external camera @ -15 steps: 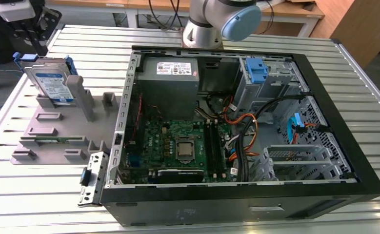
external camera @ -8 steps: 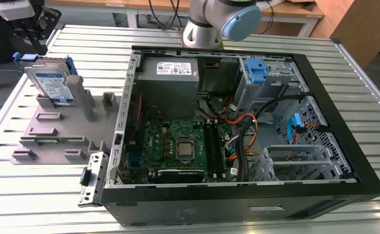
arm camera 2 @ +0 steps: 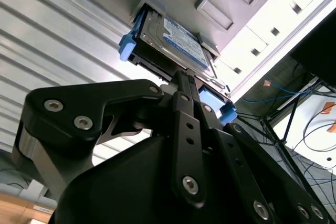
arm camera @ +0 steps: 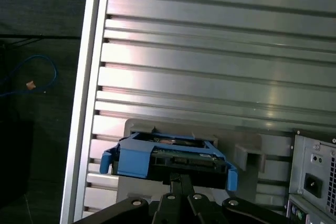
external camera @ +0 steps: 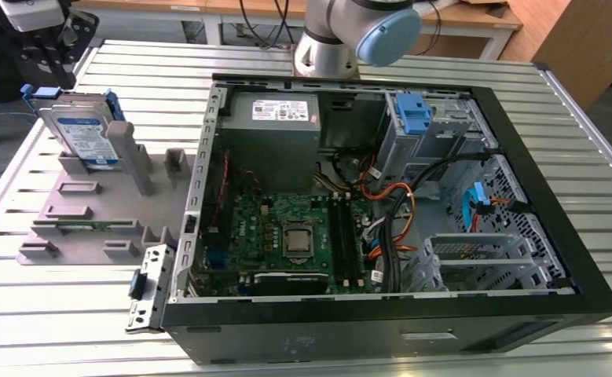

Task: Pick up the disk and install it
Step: 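Pick up the disk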

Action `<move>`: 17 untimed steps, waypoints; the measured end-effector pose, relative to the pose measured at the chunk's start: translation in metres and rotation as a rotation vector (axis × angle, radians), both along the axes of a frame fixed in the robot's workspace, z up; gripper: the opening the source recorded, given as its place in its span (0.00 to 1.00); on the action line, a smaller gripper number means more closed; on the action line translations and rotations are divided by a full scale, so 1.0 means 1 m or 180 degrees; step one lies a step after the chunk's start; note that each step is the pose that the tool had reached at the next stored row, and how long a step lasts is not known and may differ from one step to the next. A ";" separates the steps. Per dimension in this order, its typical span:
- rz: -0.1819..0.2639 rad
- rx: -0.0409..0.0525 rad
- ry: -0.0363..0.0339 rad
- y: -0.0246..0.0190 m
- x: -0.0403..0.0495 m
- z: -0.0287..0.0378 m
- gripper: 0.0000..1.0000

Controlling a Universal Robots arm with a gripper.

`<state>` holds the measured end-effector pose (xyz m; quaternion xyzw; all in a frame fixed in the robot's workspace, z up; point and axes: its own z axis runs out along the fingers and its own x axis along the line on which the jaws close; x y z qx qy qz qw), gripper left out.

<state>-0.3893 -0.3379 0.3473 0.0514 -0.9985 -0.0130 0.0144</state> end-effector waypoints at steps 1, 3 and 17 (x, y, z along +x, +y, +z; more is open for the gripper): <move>0.0030 0.0000 0.0000 0.0000 0.0000 0.0000 0.11; 0.0088 0.0000 0.0000 0.0000 0.0000 0.0000 0.11; 0.0429 0.0000 -0.0001 0.0000 -0.0002 0.0000 0.11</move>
